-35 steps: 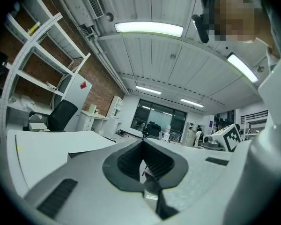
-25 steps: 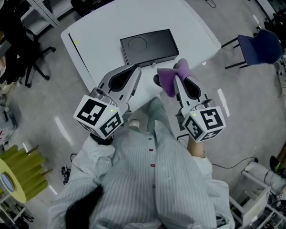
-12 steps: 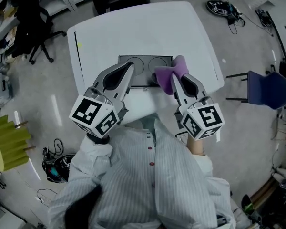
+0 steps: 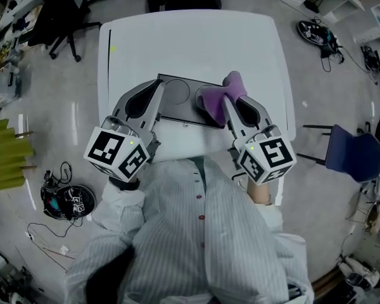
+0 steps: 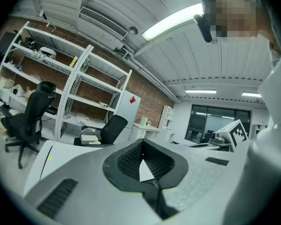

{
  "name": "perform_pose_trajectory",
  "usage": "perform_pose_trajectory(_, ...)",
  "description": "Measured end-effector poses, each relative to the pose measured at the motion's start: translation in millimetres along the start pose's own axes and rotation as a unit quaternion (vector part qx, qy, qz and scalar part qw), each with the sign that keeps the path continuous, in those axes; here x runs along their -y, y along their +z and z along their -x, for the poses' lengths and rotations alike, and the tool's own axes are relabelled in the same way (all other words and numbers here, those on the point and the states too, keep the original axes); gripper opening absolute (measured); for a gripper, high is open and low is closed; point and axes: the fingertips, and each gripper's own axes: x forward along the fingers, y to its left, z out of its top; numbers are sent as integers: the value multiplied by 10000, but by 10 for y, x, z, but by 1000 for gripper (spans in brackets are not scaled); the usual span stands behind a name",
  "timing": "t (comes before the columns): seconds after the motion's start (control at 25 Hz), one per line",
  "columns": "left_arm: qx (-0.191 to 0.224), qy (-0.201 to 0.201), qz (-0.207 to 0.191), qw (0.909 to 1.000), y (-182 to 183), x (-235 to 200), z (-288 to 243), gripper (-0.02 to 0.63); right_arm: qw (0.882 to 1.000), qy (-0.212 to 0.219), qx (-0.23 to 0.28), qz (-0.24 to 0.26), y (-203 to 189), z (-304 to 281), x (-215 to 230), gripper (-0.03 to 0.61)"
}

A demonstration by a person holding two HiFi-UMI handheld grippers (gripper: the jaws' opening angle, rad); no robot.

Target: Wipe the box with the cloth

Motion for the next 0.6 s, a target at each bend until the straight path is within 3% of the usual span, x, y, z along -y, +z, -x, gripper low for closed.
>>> perform_pose_trajectory(0.24, 8, 256, 118, 9996, -39, -164, 45, 8, 9998, 207, -83, 9, -10, -149, -20, 25)
perform_pose_trajectory(0.6, -180, 221, 189, 9994, -103, -296, 16, 8, 9993, 330, -191, 12, -3, -387, -88, 25)
